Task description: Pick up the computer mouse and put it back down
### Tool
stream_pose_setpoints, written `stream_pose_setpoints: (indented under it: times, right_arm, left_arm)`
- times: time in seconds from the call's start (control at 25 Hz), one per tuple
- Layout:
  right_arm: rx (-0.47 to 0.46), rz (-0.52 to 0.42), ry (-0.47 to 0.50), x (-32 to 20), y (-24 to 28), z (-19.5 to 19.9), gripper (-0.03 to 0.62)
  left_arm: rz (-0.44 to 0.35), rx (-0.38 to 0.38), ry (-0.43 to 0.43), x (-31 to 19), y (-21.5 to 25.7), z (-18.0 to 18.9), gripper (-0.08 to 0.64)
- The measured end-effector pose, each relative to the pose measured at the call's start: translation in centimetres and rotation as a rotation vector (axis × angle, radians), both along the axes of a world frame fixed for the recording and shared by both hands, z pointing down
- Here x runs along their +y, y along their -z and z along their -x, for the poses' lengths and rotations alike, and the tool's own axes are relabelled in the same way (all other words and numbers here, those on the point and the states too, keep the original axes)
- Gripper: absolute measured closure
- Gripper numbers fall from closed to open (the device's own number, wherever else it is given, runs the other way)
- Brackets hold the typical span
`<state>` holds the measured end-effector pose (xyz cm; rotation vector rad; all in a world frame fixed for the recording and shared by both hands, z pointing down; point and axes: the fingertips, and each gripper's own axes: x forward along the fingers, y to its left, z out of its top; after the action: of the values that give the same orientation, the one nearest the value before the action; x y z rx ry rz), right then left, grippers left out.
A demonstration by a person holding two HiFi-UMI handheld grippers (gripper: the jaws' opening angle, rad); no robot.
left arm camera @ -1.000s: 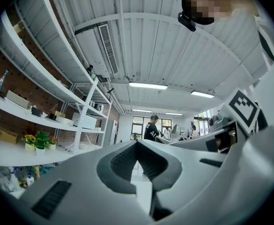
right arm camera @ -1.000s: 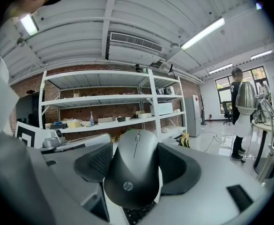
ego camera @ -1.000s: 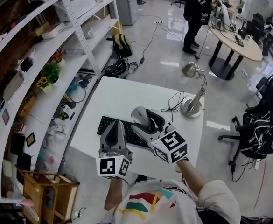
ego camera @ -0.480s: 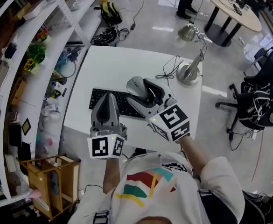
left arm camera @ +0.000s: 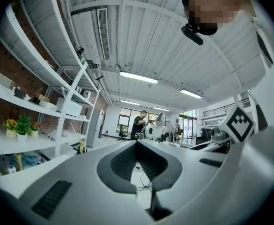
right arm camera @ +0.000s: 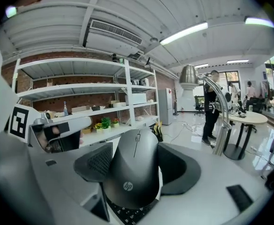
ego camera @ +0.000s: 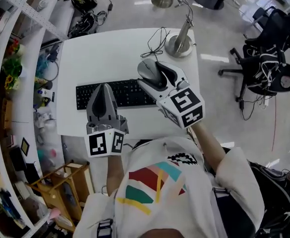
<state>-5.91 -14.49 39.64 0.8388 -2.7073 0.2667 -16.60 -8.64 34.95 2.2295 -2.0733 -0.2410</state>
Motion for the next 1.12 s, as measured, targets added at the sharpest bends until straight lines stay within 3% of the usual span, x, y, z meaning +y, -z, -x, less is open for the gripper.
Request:
stream_pose_setpoints:
  times: [0.32,0.52,0.84,1.12]
  right_arm:
    - [0.096,0.132,-0.221,-1.6,-8.3,-7.4,0.281]
    - [0.145,0.229,-0.312,-1.5,-13.8,-10.1,0.281]
    - [0.259,0.304,-0.344,-1.8,-20.4,-11.4,0.281]
    - [0.329,0.36,-0.332,-1.6,-23.3,-11.1,0.281]
  left_arm:
    - [0.059,0.041,-0.12,-1.9,-3.0,-3.6,0.515]
    - [0.065,0.033,-0.155,-2.4,-4.2,-4.7,0.515]
    - [0.093,0.013,-0.167,-2.1,-6.0,-5.7,0.515]
    - [0.103,0.013,-0.149,-2.4,-6.1,-5.5,0.515]
